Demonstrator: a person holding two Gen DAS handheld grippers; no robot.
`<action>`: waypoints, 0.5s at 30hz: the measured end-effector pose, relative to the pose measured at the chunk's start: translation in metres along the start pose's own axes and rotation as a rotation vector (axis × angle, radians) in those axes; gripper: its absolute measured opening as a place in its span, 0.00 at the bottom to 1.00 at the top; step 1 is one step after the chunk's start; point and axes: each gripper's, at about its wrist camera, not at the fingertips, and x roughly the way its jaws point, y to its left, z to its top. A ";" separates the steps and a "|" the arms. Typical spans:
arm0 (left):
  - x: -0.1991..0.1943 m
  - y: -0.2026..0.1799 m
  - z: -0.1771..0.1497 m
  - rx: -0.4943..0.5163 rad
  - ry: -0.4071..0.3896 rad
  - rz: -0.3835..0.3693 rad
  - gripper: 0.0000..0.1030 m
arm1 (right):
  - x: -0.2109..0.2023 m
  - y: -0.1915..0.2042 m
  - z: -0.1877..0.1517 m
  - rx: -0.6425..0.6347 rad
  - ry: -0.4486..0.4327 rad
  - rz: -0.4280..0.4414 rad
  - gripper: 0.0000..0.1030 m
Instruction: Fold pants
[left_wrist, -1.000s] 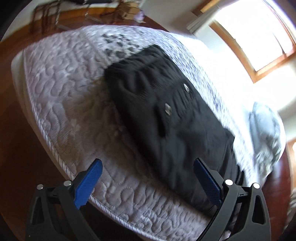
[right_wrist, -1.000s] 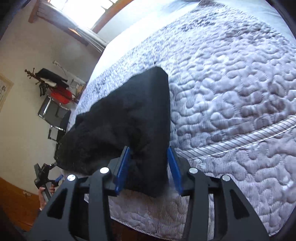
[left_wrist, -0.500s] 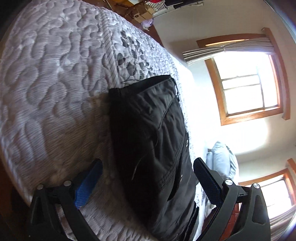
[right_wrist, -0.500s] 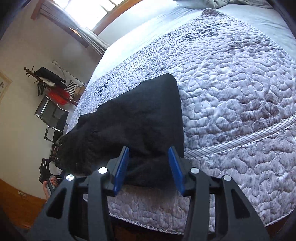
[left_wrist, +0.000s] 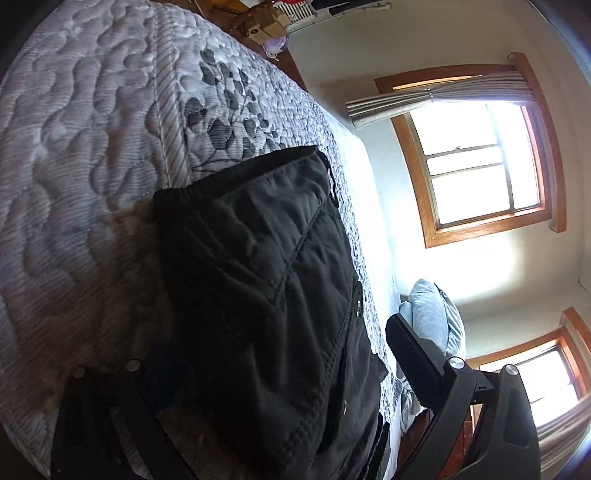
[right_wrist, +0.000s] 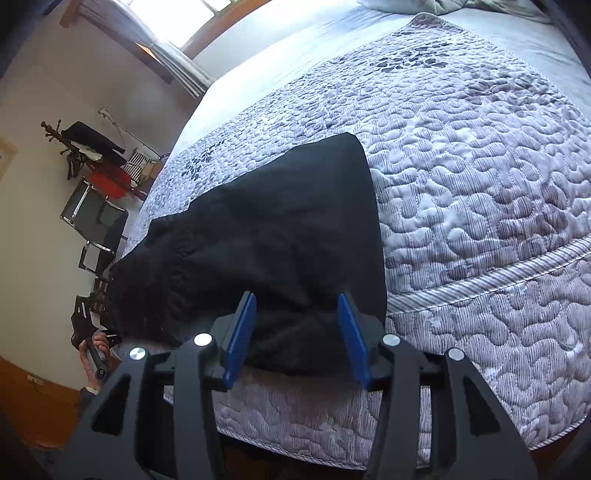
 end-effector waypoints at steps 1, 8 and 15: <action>0.002 -0.001 0.000 0.004 0.001 0.006 0.95 | 0.001 0.000 0.000 -0.002 0.002 -0.002 0.46; 0.020 0.002 0.001 -0.047 0.004 -0.036 0.45 | 0.004 -0.006 0.000 0.011 0.009 -0.027 0.50; 0.028 -0.026 -0.001 0.036 -0.036 -0.049 0.28 | 0.005 -0.013 -0.001 0.032 0.007 -0.033 0.52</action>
